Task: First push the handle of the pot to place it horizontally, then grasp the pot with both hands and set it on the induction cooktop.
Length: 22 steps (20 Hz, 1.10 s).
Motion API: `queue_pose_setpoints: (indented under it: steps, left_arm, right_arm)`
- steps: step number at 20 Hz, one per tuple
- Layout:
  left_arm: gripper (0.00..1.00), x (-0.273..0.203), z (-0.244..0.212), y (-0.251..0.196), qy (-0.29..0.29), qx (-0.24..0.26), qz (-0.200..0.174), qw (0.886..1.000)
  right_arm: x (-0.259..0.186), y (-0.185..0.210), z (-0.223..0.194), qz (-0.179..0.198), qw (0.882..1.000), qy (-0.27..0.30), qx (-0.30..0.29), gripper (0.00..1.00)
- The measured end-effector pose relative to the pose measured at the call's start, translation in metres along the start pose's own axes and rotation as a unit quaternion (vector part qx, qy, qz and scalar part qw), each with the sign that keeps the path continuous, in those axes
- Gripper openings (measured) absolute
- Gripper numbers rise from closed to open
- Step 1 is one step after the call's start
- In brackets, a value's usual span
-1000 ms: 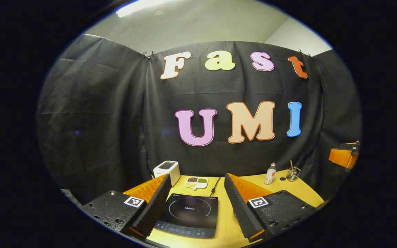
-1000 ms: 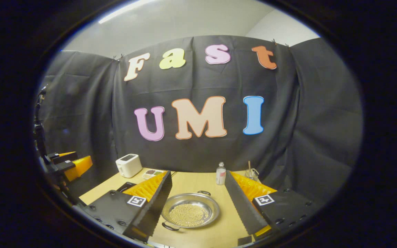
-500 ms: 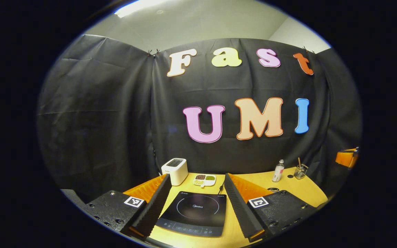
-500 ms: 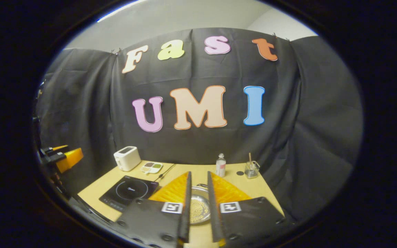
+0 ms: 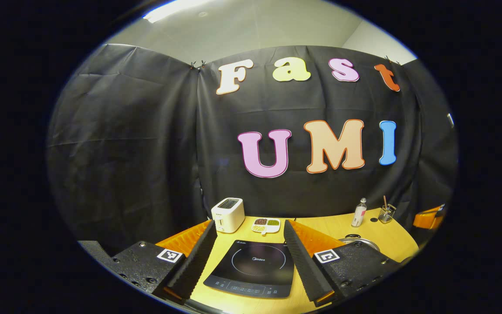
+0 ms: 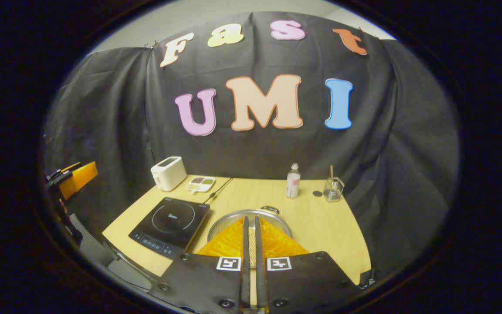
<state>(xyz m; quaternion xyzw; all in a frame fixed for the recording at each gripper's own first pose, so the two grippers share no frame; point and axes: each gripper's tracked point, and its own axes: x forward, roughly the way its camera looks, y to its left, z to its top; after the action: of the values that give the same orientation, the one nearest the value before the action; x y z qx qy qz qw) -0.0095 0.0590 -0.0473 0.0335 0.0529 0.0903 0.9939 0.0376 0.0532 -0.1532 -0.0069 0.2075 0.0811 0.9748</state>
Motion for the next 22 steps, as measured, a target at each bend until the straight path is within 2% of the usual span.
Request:
queue_pose_setpoints:
  steps: [1, 7, 8, 9, 10, 11, 12, 13, 14, 15, 16, 22]
  left_arm:
    - [0.89, 0.001, -0.002, 0.002, 0.002, -0.001, 0.001, 1.000]
    - [0.89, 0.006, -0.020, 0.021, 0.022, 0.001, 0.010, 1.000]
    - [0.94, 0.008, -0.023, 0.023, 0.026, 0.000, 0.010, 1.000]
    - [0.94, 0.009, -0.026, 0.024, 0.027, -0.002, 0.006, 1.000]
    - [0.90, 0.010, -0.027, 0.024, 0.027, -0.005, 0.001, 1.000]
    - [0.90, 0.011, -0.029, 0.026, 0.029, -0.007, -0.002, 1.000]
    - [0.94, 0.012, -0.034, 0.029, 0.031, -0.008, -0.003, 0.999]
    - [0.90, 0.014, -0.037, 0.033, 0.034, -0.005, 0.000, 0.999]
    - [0.90, 0.015, -0.041, 0.038, 0.037, 0.001, 0.003, 0.999]
    - [0.99, 0.018, -0.044, 0.043, 0.040, 0.009, 0.006, 0.999]
    - [0.89, 0.020, -0.048, 0.047, 0.043, 0.016, 0.008, 0.999]
    - [0.96, 0.032, -0.072, 0.062, 0.063, 0.025, 0.004, 0.998]
  right_arm:
    - [0.004, 0.004, -0.010, 0.005, 1.000, 0.016, 0.001, 0.07]
    - [0.026, 0.025, -0.068, 0.018, 0.995, 0.093, -0.009, 0.07]
    - [0.030, 0.026, -0.079, 0.016, 0.994, 0.108, -0.012, 0.08]
    - [0.034, 0.026, -0.088, 0.012, 0.992, 0.121, -0.016, 0.08]
    - [0.037, 0.028, -0.100, 0.008, 0.990, 0.137, -0.019, 0.08]
    - [0.039, 0.030, -0.111, 0.007, 0.988, 0.155, -0.021, 0.08]
    - [0.042, 0.032, -0.124, 0.005, 0.985, 0.174, -0.023, 0.08]
    - [0.044, 0.033, -0.137, 0.003, 0.980, 0.195, -0.024, 0.08]
    - [0.046, 0.033, -0.150, -0.001, 0.977, 0.212, -0.025, 0.07]
    - [0.048, 0.034, -0.160, -0.004, 0.973, 0.229, -0.026, 0.08]
    - [0.050, 0.035, -0.173, -0.007, 0.969, 0.246, -0.027, 0.07]
    - [0.065, 0.033, -0.221, -0.026, 0.949, 0.313, -0.004, 0.08]
